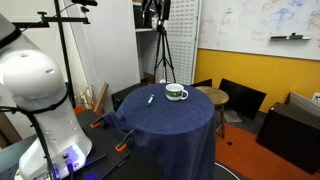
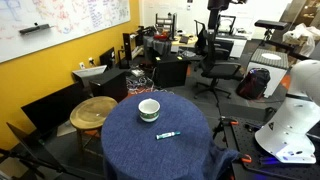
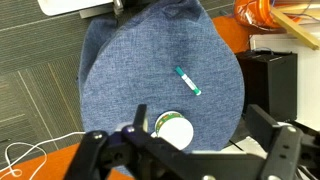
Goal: Pick up the marker and put it in the cup
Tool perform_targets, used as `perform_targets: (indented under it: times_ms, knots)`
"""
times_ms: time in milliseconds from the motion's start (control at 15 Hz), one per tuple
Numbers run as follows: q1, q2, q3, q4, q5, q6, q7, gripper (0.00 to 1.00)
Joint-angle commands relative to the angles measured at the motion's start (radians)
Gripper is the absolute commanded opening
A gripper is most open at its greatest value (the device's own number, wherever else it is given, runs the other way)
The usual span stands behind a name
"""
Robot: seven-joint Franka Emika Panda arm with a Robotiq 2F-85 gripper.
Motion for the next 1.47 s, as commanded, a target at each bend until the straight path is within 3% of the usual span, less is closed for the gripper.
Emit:
perform_targets:
  times_ms: [0, 533, 1067, 1400]
  knots:
    - [-0.031, 0.005, 0.024, 0.003, 0.011, -0.003, -0.011, 1.00]
    - [-0.033, 0.008, 0.034, -0.006, -0.030, 0.028, -0.043, 1.00]
    - [-0.014, 0.032, 0.030, -0.037, -0.204, 0.066, -0.293, 1.00]
    - [0.003, 0.046, 0.024, -0.104, -0.321, 0.192, -0.470, 1.00]
